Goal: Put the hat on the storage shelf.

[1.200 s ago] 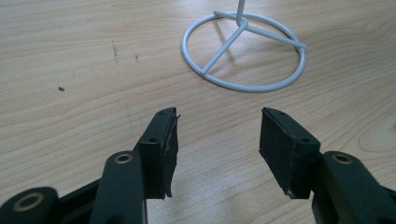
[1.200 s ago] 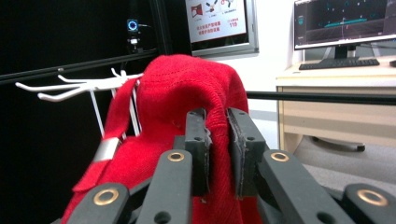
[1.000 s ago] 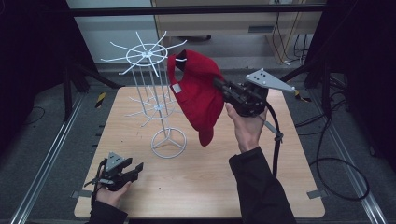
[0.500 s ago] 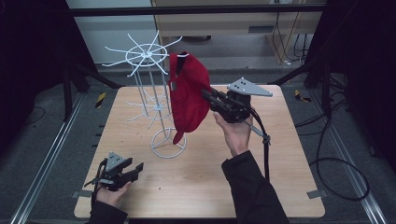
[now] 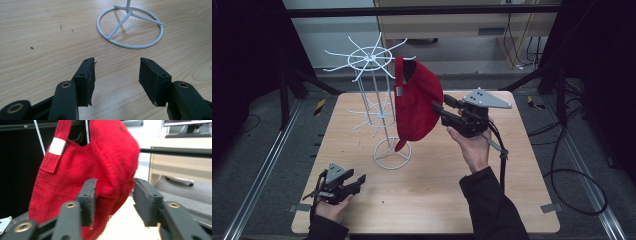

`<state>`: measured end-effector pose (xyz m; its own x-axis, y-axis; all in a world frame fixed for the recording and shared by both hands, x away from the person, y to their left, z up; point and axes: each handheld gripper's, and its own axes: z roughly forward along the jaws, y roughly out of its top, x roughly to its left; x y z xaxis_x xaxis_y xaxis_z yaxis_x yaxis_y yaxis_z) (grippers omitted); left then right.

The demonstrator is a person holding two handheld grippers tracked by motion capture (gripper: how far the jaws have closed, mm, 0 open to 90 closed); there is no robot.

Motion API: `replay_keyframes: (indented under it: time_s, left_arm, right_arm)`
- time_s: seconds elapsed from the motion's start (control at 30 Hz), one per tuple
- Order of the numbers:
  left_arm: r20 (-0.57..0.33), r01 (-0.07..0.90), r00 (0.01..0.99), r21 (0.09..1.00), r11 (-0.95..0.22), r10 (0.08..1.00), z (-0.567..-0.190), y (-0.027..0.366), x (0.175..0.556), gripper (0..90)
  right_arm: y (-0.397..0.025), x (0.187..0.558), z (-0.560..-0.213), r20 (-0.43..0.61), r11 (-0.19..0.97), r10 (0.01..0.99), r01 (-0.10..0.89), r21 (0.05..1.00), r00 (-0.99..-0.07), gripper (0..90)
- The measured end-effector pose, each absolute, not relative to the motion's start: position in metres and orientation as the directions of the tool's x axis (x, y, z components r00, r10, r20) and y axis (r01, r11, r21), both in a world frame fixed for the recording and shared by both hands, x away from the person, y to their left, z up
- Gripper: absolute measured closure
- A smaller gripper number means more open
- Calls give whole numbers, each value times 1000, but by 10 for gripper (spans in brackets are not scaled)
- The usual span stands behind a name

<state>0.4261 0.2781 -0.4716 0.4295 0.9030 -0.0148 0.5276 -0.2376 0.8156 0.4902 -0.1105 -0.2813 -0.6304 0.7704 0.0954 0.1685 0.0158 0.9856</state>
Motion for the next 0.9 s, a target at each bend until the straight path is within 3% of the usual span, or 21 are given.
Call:
replay_keyframes:
  time_s: [0.3, 0.9]
  left_arm:
    - [-15, 528, 424, 816, -234, 905, -471, 279, 426, 461]
    - [-26, 524, 429, 821, -225, 903, -471, 282, 427, 483]
  right_arm:
    - [-144, 468, -294, 97, -33, 794, 117, 993, -600, 345]
    - [-198, 442, -398, 122, 55, 837, 304, 951, -533, 162]
